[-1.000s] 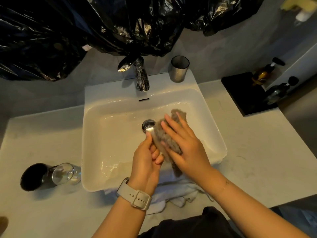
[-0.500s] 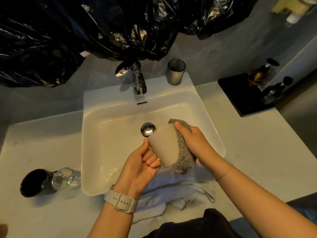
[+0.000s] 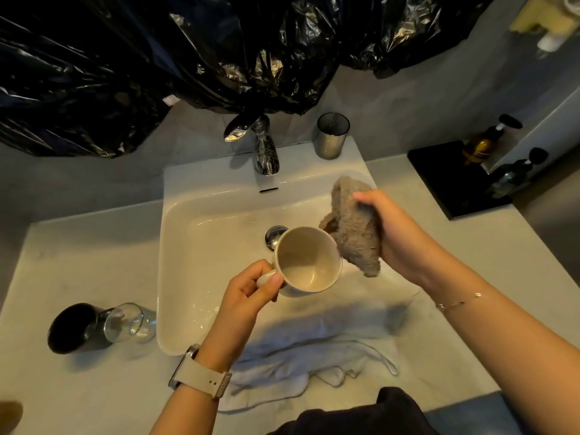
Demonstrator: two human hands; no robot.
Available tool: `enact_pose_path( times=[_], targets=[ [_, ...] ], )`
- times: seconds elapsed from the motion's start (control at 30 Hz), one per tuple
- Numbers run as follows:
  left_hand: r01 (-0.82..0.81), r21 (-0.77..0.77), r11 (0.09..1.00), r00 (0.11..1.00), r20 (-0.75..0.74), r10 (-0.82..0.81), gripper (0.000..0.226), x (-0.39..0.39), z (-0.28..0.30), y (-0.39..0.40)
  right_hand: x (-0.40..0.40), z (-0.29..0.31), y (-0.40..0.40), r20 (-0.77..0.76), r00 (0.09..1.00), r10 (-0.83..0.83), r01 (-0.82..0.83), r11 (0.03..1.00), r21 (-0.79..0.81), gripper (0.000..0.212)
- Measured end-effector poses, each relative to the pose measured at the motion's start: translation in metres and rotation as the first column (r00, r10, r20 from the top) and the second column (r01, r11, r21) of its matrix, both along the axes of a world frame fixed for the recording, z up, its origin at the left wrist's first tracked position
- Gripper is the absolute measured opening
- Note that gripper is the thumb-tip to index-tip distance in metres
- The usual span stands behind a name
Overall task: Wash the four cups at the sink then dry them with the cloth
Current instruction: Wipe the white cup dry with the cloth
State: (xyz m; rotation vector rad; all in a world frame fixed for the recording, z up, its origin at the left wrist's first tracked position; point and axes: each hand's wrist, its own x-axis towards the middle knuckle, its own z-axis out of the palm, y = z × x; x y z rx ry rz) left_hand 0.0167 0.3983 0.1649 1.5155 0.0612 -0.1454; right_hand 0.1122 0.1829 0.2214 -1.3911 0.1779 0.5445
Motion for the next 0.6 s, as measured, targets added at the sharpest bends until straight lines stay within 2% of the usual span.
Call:
enact_pose_path(
  times=[0.07,0.1,0.17,0.2,0.27,0.33,0.4,0.43,0.5,0.57,0.6],
  targets=[
    [0.001,-0.009,1.000,1.000,0.003,-0.001,0.023,0.004,0.000,0.002,-0.004,0.010,0.002,0.010,0.992,0.122,-0.123,0.991,0.061,0.043],
    [0.001,-0.028,1.000,1.000,-0.002,-0.001,0.021,0.006,-0.001,0.002,-0.007,0.012,0.004,0.032,0.972,0.231,-0.231,0.973,-0.012,0.047],
    [0.013,-0.064,0.998,1.000,-0.019,-0.014,0.020,0.009,-0.001,0.001,-0.009,0.011,0.008,0.059,0.885,0.462,-0.422,0.849,-0.318,0.063],
    [0.029,-0.068,0.997,0.999,-0.024,-0.031,0.020,0.009,-0.001,0.001,-0.008,0.008,0.009,0.069,0.841,0.537,-0.448,0.762,-0.468,0.072],
    [0.069,-0.048,0.996,0.997,-0.026,-0.070,0.022,0.009,0.000,0.001,-0.007,0.001,0.010,0.136,0.769,0.624,-0.403,0.640,-0.654,0.080],
    [0.122,-0.005,0.993,0.992,-0.027,-0.122,0.029,0.008,0.001,0.001,-0.005,-0.006,0.012,0.194,0.712,0.675,-0.336,0.570,-0.750,0.082],
    [0.173,0.024,0.985,0.984,-0.036,-0.173,0.040,0.010,0.002,0.001,-0.004,-0.013,0.016,0.235,0.632,0.738,-0.204,0.451,-0.869,0.070],
    [0.192,0.018,0.981,0.980,-0.055,-0.191,0.042,0.012,0.004,0.001,-0.003,-0.013,0.019,0.261,0.587,0.766,-0.088,0.381,-0.920,0.059],
    [0.241,-0.006,0.971,0.964,-0.111,-0.240,0.038,0.018,0.010,0.003,-0.002,-0.013,0.022,0.259,0.527,0.809,0.094,0.247,-0.964,0.049],
    [0.307,0.017,0.951,0.942,-0.148,-0.301,0.032,0.025,0.016,0.007,-0.003,-0.020,0.023,0.210,0.510,0.834,0.143,0.159,-0.977,0.054],
    [0.329,0.044,0.943,0.936,-0.150,-0.319,0.031,0.028,0.018,0.008,-0.005,-0.025,0.023,0.195,0.527,0.827,0.126,0.151,-0.980,0.054]
  ],
)
